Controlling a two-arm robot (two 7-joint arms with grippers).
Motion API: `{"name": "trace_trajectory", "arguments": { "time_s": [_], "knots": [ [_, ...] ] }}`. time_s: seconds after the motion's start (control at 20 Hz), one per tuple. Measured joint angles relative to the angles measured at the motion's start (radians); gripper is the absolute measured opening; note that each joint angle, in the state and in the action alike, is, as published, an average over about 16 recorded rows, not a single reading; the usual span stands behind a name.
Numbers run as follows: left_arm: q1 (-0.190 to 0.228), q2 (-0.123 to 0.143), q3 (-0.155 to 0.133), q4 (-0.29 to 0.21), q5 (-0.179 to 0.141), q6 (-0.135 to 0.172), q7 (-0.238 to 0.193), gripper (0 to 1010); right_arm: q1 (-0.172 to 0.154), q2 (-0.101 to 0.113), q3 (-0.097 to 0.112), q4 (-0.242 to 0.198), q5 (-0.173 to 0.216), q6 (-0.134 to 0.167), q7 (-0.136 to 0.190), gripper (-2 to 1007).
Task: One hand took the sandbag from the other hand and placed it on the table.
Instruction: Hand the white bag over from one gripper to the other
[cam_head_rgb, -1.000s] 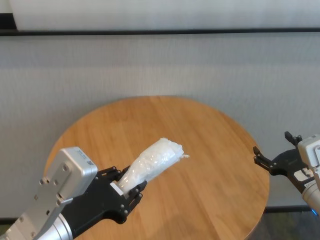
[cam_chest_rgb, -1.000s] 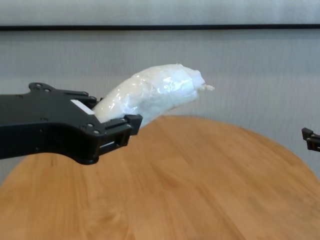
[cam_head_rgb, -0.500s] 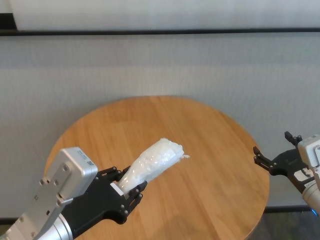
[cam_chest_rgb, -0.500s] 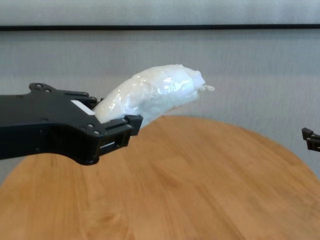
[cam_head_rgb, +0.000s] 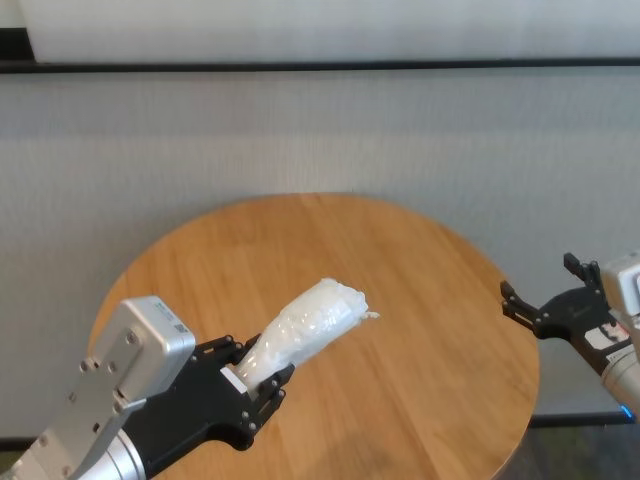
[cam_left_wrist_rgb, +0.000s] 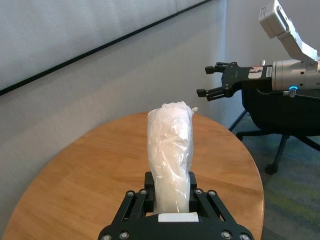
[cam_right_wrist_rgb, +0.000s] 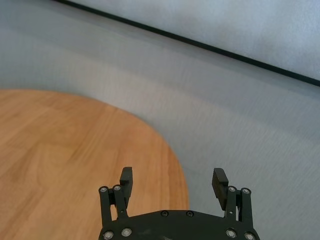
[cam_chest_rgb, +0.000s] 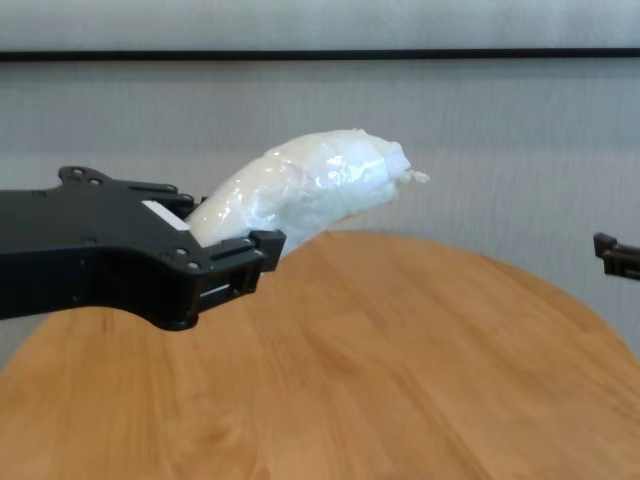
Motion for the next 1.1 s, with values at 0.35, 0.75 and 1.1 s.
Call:
{"name": "trace_trajectory", "arguments": {
  "time_s": [0.35, 0.75, 1.1],
  "knots": [
    [0.000, 0.000, 0.000, 0.000, 0.000, 0.000, 0.000, 383, -0.009, 0.016, 0.033, -0.050, 0.057, 0.016, 0.100, 1001],
    [0.000, 0.000, 0.000, 0.000, 0.000, 0.000, 0.000, 383, -0.033, 0.051, 0.058, -0.091, 0.103, -0.042, 0.238, 1000],
    [0.000, 0.000, 0.000, 0.000, 0.000, 0.000, 0.000, 383, -0.058, 0.069, 0.068, -0.095, 0.093, -0.170, 0.327, 1000]
  ]
}}
